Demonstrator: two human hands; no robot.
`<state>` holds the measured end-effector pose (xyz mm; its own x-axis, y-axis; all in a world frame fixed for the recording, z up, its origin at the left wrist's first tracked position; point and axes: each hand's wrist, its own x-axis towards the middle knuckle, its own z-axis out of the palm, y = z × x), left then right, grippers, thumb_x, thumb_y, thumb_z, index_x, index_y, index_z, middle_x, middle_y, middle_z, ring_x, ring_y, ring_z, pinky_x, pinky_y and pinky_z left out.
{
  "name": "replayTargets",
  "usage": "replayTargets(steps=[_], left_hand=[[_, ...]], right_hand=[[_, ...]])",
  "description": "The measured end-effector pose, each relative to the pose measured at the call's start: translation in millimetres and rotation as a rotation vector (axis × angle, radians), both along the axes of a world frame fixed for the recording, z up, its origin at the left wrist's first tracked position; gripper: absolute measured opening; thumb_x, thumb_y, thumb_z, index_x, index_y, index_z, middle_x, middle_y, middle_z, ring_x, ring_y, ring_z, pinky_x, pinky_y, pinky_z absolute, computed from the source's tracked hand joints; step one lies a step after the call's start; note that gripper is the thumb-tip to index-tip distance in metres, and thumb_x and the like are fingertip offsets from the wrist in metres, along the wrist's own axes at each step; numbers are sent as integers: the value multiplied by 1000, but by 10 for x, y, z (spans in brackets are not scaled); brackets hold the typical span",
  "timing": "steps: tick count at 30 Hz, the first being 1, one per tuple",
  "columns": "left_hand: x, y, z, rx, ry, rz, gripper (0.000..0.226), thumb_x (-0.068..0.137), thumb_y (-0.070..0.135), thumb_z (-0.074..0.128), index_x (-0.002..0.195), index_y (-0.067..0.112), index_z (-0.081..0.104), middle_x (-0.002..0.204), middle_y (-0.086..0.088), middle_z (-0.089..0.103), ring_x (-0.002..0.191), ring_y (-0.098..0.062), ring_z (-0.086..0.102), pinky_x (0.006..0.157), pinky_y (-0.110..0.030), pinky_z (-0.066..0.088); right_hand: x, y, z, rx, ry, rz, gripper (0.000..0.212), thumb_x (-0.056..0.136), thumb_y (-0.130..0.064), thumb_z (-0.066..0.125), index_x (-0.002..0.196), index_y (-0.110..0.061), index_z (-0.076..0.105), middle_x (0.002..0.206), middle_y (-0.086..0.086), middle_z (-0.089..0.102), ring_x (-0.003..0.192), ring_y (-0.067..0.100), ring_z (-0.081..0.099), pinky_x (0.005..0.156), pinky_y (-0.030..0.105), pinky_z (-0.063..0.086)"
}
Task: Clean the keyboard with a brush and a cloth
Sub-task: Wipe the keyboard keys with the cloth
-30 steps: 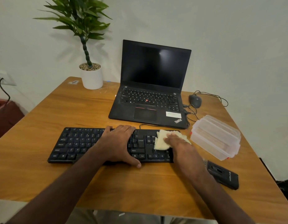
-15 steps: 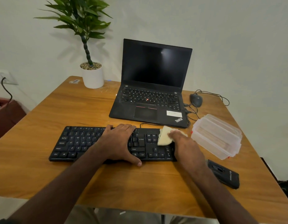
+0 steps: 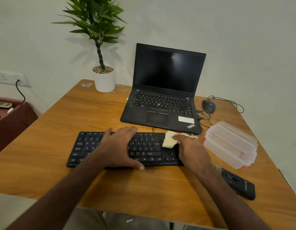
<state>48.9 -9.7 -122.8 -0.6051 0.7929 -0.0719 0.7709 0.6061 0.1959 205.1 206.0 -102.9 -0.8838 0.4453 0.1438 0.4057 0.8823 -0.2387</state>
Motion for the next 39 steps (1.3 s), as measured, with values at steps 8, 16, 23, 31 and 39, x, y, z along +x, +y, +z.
replayTargets(steps=[8, 16, 23, 31, 39], left_hand=[[-550, -1418, -184, 180, -137, 264, 139, 37, 105, 49, 154, 42, 11, 163, 5, 22, 148, -16, 21, 122, -49, -1], [-632, -1589, -327, 203, -121, 208, 142, 39, 103, 55, 157, 35, 13, 161, 8, 27, 145, -4, 19, 122, -45, -7], [-650, -1588, -317, 257, -138, 230, 129, 41, 103, 51, 151, 43, 18, 160, 8, 30, 139, 4, 16, 123, -41, -8], [-677, -1592, -321, 246, -157, 220, 131, 45, 99, 58, 154, 40, 17, 161, 13, 26, 145, 1, 17, 123, -45, -7], [-639, -1580, -284, 221, -160, 235, 130, 47, 96, 61, 155, 43, 11, 163, 9, 23, 142, 6, 9, 122, -42, -11]], right_hand=[[-337, -329, 274, -204, 461, 32, 28, 99, -12, 57, 126, -16, 65, 102, -11, 66, 85, -1, 59, 70, 8, 45], [-1134, -1006, 145, -773, 384, -14, 25, 102, -27, 53, 87, -14, 68, 81, 3, 70, 72, 15, 67, 62, 38, 56], [-1441, -1843, -49, -130, 175, 626, 34, 99, -12, 53, 132, -15, 63, 130, 9, 66, 121, 26, 60, 103, 37, 47], [-1290, -1831, -131, 13, -119, 837, 40, 101, -16, 52, 140, -22, 56, 156, 7, 43, 145, 23, 35, 120, 36, 22], [-1010, -890, 42, -89, -138, 665, 24, 102, -24, 48, 116, -31, 67, 108, -3, 71, 98, 19, 63, 83, 41, 54]])
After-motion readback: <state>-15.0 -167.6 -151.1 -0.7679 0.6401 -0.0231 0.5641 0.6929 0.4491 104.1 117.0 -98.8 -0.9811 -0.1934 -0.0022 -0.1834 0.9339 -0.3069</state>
